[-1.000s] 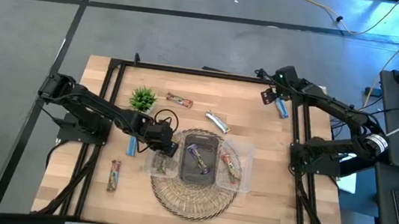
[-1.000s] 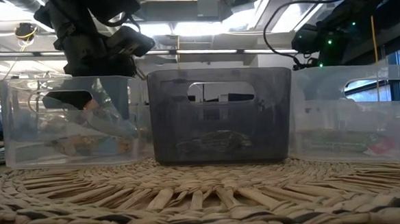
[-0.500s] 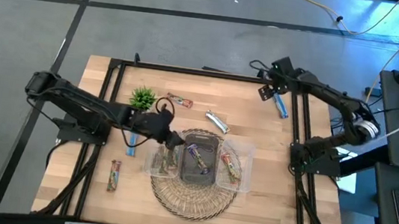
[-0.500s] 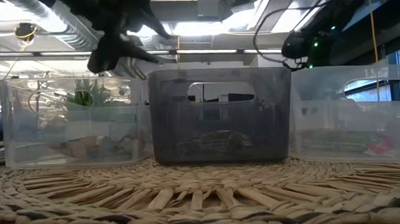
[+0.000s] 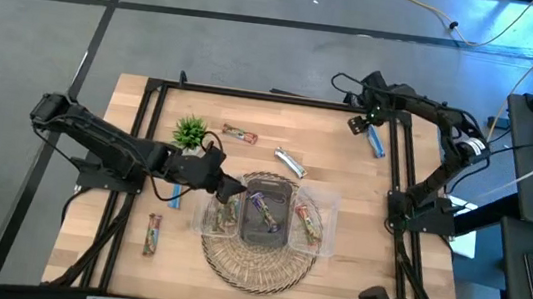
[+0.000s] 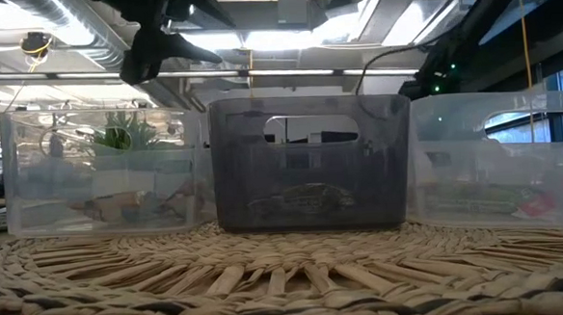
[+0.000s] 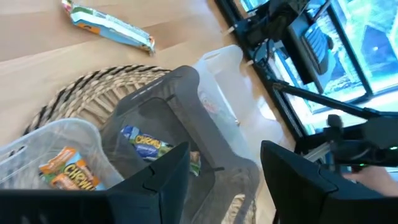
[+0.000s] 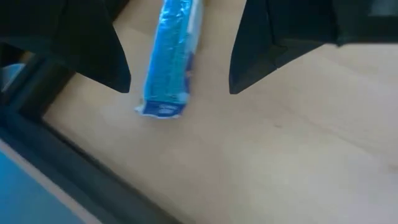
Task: Pick and place Granola Bars by type
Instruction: Put the blue granola bar into the black bin
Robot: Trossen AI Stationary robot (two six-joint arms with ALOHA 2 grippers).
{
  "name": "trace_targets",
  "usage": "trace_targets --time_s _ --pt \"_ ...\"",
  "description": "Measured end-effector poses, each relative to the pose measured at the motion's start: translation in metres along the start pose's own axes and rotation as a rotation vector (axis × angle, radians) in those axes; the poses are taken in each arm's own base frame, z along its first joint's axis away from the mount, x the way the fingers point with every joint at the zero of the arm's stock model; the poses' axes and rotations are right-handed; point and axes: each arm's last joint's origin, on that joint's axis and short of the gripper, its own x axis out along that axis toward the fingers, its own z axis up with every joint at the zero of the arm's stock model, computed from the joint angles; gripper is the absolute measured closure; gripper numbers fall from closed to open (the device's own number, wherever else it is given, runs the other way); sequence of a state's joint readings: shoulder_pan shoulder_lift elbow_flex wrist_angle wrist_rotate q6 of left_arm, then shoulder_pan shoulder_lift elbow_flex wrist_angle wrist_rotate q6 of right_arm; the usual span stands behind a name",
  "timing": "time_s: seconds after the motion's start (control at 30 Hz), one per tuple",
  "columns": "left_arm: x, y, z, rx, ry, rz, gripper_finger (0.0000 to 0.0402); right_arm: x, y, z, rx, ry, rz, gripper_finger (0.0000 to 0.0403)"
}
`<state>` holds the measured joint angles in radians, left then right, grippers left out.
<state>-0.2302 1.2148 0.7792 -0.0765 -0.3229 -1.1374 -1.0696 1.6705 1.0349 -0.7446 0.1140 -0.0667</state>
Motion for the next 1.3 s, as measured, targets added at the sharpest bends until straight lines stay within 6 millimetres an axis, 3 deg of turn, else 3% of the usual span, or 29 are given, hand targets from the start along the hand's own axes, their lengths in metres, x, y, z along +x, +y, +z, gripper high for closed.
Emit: trace_targets --time_s 0.77,0.97,1.3 --pt "0.000 0.000 0.000 0.000 0.001 0.000 0.0210 0.032 0.005 0.006 -0.128 0.182 0.006 0.0133" --pt "0.000 0.000 0.000 0.001 0.002 0.001 0.0210 0.043 0.005 0.008 -0.137 0.226 0.018 0.0172" --pt "0.000 0.000 0.000 0.001 0.001 0.001 0.0210 0.039 0.003 0.014 -0.153 0.234 -0.004 0.0264"
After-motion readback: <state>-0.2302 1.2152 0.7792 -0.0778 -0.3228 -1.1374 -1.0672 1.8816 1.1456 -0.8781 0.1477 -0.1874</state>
